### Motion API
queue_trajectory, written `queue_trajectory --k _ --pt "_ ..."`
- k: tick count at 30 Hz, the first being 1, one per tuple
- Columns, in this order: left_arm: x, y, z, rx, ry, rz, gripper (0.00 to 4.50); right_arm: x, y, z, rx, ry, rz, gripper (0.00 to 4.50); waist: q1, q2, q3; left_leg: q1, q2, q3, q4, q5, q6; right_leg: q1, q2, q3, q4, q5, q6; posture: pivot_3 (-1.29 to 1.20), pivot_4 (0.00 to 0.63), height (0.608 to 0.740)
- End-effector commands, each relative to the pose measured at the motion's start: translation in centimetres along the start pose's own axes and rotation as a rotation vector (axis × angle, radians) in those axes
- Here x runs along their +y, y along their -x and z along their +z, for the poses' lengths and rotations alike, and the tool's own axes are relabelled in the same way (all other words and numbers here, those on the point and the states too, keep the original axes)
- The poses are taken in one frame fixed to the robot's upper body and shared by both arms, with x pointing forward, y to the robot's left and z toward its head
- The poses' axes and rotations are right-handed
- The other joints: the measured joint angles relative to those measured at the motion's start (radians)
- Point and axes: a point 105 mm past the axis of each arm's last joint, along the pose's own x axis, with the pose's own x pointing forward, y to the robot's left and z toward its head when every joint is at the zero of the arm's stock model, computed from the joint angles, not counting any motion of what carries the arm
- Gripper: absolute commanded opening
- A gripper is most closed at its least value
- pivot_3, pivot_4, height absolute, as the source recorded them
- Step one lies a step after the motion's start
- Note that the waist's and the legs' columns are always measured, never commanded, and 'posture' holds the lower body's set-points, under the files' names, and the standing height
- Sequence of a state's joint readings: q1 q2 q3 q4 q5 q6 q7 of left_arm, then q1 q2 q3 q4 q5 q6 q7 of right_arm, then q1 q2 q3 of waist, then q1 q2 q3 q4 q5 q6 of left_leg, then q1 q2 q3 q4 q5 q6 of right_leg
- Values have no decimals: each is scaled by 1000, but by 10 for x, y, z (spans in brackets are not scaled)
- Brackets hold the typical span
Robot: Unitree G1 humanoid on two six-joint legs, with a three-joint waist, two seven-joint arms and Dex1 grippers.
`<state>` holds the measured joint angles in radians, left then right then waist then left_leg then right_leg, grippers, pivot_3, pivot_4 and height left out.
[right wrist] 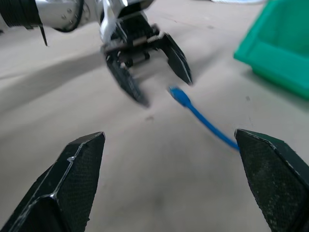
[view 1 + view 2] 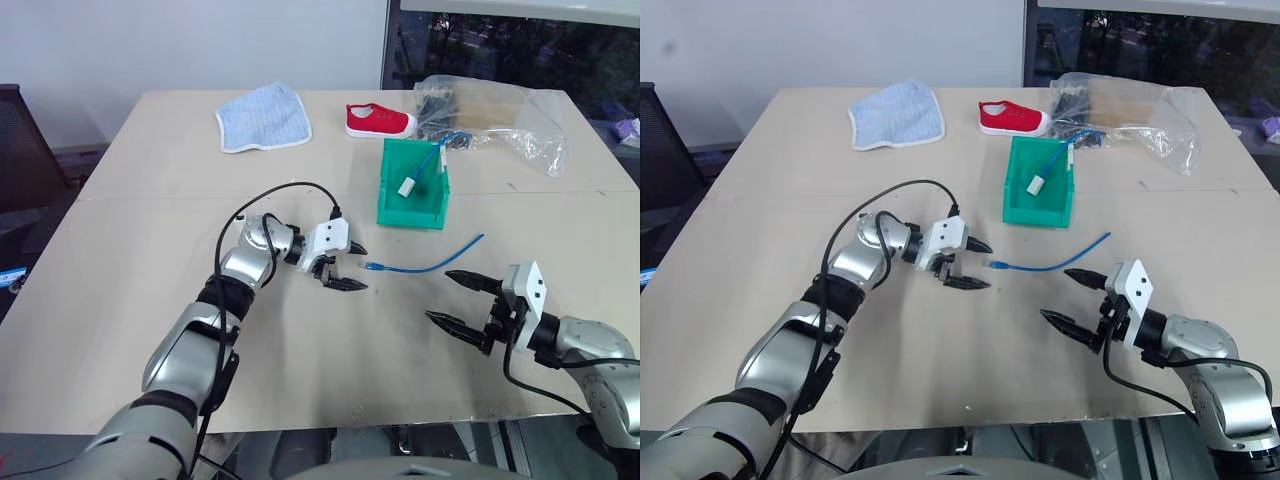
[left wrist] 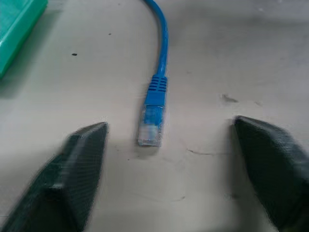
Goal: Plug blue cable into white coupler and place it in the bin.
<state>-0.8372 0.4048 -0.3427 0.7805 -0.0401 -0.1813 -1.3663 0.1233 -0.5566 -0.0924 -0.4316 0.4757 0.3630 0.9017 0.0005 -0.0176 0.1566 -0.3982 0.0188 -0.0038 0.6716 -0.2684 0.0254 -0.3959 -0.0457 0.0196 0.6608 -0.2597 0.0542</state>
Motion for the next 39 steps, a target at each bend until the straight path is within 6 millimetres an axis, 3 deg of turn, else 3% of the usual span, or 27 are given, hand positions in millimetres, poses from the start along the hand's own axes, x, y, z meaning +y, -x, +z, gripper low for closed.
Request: queue_trajectory --k 1,6,8,12,15,17,25,28,33,34,35,39 --pt "-8 -6 -5 12 1 -69 1989 5 -1 11 -48 42 -5 4261 -1 0 0 0 0 0 0 0 0 0 0 0 0 0 0 0 150 740" --pt "-13 -8 2 -44 6 -101 10 2 -2 10 -80 -42 -57 4261 -3 0 0 0 0 -1 0 0 0 0 0 -1 0 -1 1 0 150 740" --pt "-9 -8 22 -155 78 -93 10 5 -4 11 -107 -160 -68 4261 -3 0 0 0 0 -2 -1 0 0 0 0 -1 0 -1 1 0 150 740" --pt "-9 0 69 -386 262 -142 10 31 -3 13 -121 -373 58 4261 -2 0 1 -3 2 -4 0 0 0 0 -1 -3 0 -1 1 0 150 740" --pt "-15 11 93 -504 385 -210 10 34 -7 16 -154 -463 83 4261 -11 -1 1 -2 3 -4 1 0 0 0 -1 -3 0 -1 1 0 150 740" --pt "-21 18 101 -552 447 -249 10 27 -13 29 -228 -493 80 4261 -16 -1 1 0 3 -4 0 0 0 1 -1 -3 1 -1 1 0 150 740" --pt "-31 24 101 -562 547 -273 10 10 -33 73 -410 -524 120 4261 -11 0 1 1 3 -6 0 0 0 1 2 -3 2 -1 1 0 150 740" --pt "-27 24 103 -578 561 -257 0 10 -38 74 -381 -513 138 3454 -10 0 1 -1 2 -5 0 0 0 1 1 -3 0 -1 1 0 150 740" --pt "-26 22 104 -585 569 -260 0 10 -44 72 -349 -502 145 898 -12 0 1 -1 1 -4 0 0 0 0 0 -2 0 -1 1 0 150 740" --pt "-26 22 104 -585 569 -262 0 10 -45 72 -347 -502 146 674 -12 0 1 -1 1 -4 0 0 0 0 0 -2 0 -1 1 0 150 740" --pt "-26 21 105 -589 572 -263 0 10 -46 72 -346 -502 146 80 -13 0 1 -1 1 -4 0 0 0 0 0 -2 0 -1 1 0 150 740" --pt "-28 19 104 -578 567 -267 0 6 -49 76 -370 -508 132 32 -13 0 1 -1 1 -4 0 0 0 0 0 -2 1 -1 1 0 150 740"
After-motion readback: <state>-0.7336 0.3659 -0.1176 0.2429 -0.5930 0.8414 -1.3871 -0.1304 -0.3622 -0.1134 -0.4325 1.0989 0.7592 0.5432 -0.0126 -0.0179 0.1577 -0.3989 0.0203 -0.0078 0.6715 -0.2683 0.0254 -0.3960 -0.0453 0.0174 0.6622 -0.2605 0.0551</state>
